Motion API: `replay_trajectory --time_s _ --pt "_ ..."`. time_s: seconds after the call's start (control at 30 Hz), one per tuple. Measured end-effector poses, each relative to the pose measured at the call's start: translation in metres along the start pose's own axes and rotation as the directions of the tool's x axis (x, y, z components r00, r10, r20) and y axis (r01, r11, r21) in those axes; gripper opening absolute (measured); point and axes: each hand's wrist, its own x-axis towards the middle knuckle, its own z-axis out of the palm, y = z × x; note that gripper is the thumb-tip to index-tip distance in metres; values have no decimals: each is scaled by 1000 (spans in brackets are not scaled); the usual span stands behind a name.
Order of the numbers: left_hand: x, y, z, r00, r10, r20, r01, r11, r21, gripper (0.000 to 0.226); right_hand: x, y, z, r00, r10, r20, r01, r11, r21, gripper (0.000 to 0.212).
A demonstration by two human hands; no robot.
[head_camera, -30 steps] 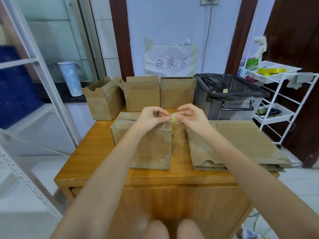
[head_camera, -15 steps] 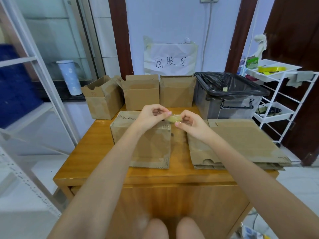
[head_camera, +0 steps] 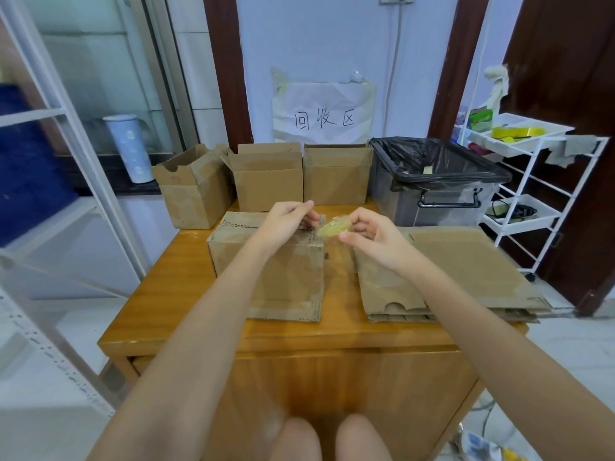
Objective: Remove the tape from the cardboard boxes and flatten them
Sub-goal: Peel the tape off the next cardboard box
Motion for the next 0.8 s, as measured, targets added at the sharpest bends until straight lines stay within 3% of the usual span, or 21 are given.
replay_trajectory --time_s 0.6,0.8 --pt "1 -3 5 1000 10 -14 -8 994 109 34 -37 -2 5 986 -163 -41 153 972 -177 8" --pt "-1 -1 4 1000 8 -28 -5 995 104 33 -59 7 7 990 -140 -29 133 974 -186 30"
